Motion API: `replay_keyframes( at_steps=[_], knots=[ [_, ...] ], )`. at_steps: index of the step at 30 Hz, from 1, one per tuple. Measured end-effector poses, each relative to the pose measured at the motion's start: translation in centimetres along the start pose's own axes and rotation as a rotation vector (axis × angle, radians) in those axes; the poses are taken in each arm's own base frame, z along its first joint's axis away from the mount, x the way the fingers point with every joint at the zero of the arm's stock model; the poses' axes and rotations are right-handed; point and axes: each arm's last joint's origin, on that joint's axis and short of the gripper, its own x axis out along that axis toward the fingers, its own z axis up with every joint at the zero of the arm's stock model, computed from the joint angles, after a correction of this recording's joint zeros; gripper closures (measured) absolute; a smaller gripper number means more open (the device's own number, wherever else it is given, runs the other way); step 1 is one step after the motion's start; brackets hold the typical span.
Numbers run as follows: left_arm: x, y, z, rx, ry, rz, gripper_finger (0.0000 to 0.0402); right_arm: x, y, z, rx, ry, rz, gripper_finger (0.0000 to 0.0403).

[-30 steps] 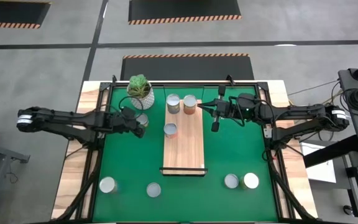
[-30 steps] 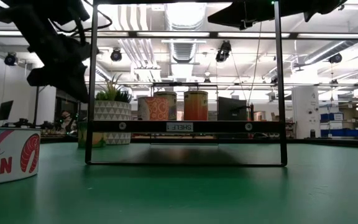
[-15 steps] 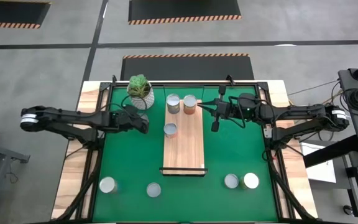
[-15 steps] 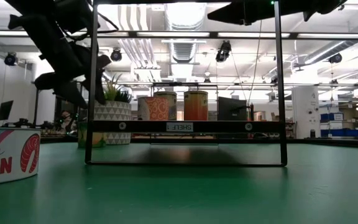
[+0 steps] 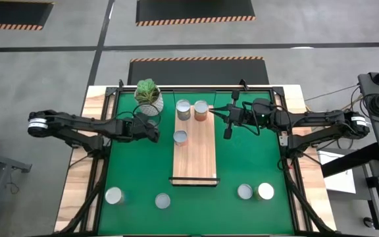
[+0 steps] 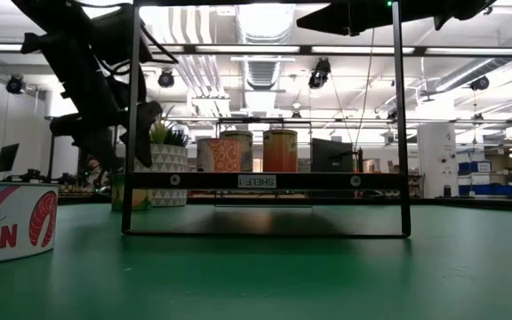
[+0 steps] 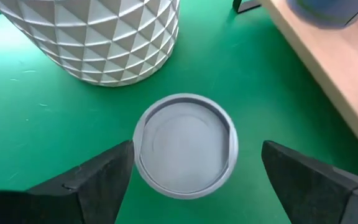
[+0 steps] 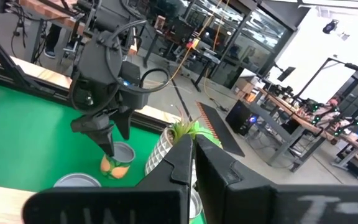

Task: Pick and place cans onto a shelf
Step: Put the canned peaches on the shelf

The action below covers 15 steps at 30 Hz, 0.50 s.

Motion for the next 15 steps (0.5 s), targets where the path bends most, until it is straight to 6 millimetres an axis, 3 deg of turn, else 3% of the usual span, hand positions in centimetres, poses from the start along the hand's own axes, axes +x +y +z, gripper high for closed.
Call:
replay_keyframes(
  at_steps=[15],
  knots=[
    [1.3,-0.5,-0.6,-0.014,0.026,0.037,0.0082,0.0,0.1,-0.2,0.011,0.022,0.008,0.0394]
  ],
)
